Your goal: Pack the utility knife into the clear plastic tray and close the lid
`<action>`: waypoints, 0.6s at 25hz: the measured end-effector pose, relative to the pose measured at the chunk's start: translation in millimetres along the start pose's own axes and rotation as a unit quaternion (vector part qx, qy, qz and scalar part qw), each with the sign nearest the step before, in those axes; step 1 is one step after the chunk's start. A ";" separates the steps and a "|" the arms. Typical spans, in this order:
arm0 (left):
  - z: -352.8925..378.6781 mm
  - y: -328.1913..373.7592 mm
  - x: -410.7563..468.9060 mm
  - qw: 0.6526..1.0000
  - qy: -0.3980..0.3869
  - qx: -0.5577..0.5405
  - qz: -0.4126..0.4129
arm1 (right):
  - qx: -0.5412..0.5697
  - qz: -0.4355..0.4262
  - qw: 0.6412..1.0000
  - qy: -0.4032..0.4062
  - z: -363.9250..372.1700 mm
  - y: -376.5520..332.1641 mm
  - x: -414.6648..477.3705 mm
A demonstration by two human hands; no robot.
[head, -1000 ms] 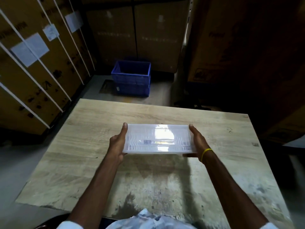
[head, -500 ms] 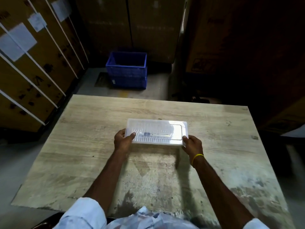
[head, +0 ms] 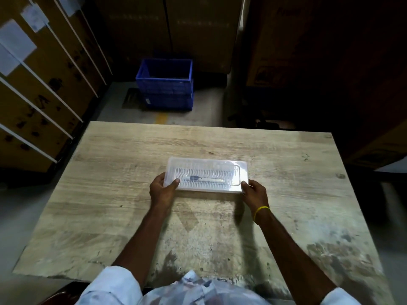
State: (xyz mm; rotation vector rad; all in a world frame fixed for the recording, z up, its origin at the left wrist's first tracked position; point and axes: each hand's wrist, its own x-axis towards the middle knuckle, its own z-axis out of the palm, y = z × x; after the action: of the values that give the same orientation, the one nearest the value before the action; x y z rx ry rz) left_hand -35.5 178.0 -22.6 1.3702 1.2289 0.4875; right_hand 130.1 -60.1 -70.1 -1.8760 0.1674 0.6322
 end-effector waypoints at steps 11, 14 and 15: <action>-3.0 -4.0 -1.3 0.999 -0.016 0.028 0.014 | -0.020 -0.031 0.999 0.006 0.2 -8.8 -12.6; -5.2 -6.8 0.2 0.999 -0.031 0.038 0.007 | -0.022 -0.042 0.999 0.013 0.3 -19.2 -19.6; -5.7 -10.6 2.4 0.999 -0.031 0.039 0.010 | -0.021 -0.046 0.999 0.014 0.1 -20.8 -22.2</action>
State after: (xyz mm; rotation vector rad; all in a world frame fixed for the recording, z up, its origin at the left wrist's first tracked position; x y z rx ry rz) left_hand -43.4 180.3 -31.6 1.4545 1.1946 0.4116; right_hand 119.6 -55.8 -41.9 -1.9225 0.0860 0.5502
